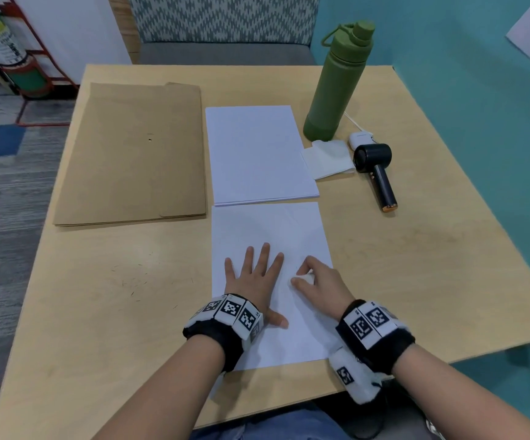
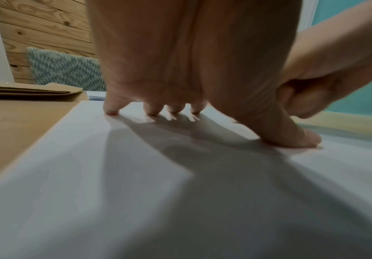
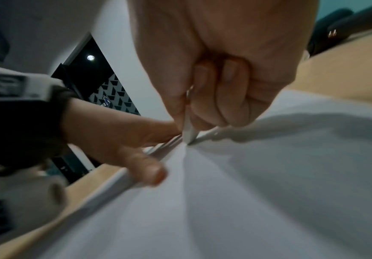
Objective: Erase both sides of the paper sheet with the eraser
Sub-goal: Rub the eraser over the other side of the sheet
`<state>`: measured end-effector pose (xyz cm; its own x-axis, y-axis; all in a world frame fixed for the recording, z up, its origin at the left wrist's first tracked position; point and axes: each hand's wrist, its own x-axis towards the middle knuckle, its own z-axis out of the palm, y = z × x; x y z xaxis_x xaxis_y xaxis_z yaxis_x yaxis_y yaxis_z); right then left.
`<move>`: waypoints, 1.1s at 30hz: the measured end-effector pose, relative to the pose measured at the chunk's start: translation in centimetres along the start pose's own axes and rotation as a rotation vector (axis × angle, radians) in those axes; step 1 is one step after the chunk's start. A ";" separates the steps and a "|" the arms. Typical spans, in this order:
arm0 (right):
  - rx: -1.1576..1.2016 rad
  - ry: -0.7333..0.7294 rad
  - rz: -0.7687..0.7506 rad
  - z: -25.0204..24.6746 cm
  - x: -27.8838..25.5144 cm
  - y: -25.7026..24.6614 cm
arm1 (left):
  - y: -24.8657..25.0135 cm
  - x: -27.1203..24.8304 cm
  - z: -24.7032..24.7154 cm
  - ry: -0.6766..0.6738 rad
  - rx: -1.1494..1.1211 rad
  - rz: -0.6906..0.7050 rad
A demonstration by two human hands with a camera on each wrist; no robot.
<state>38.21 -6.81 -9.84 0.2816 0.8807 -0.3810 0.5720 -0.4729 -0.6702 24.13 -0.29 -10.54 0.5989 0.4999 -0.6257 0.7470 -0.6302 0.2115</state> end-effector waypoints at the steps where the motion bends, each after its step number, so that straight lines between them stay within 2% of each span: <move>1: -0.005 -0.083 -0.004 0.6 -0.7 0.0 | 0.0 0.0 0.0 0.001 0.000 0.001; 3: -0.024 -0.209 -0.009 1.1 -1.4 0.1 | 0.0 0.1 0.0 0.001 0.000 0.002; 4: -0.034 -0.206 -0.014 0.9 -1.2 0.0 | 0.0 0.1 0.1 0.000 0.000 0.002; 8: 0.030 0.083 0.033 -0.9 1.3 -0.4 | 0.1 0.0 0.0 -0.005 0.000 -0.004; 9: 0.053 0.109 0.044 -0.9 1.3 -0.4 | 0.1 0.0 0.0 -0.003 0.000 -0.004; 13: 0.016 -0.117 0.007 1.7 -1.7 -0.2 | 0.1 0.0 -0.1 0.001 0.002 -0.003; 15: -0.007 -0.134 -0.006 1.6 -1.7 -0.1 | 0.2 0.0 -0.1 -0.004 0.002 -0.004; 20: 0.087 0.210 0.063 -1.0 1.3 0.5 | 0.2 0.0 -0.2 -0.004 -0.006 -0.005; 22: 0.084 0.146 0.048 -0.3 0.6 0.5 | 0.4 0.1 -0.2 0.002 -0.016 -0.015; 26: 0.007 -0.165 0.005 1.1 -1.5 0.7 | 0.9 0.1 0.2 0.021 -0.008 -0.048; 28: -0.033 -0.163 0.002 0.1 -0.5 0.6 | 1.1 0.2 0.3 0.017 -0.007 -0.049; 31: 0.026 -0.006 0.031 -1.0 1.2 0.4 | 1.1 0.3 0.2 0.019 -0.006 -0.055; 33: 0.021 -0.030 0.017 -0.6 0.5 0.2 | 1.2 0.4 0.2 0.013 -0.008 -0.062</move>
<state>38.92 -6.46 -9.81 0.2677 0.8712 -0.4115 0.5508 -0.4888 -0.6766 25.16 -0.95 -10.67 0.5547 0.5456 -0.6282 0.7853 -0.5928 0.1786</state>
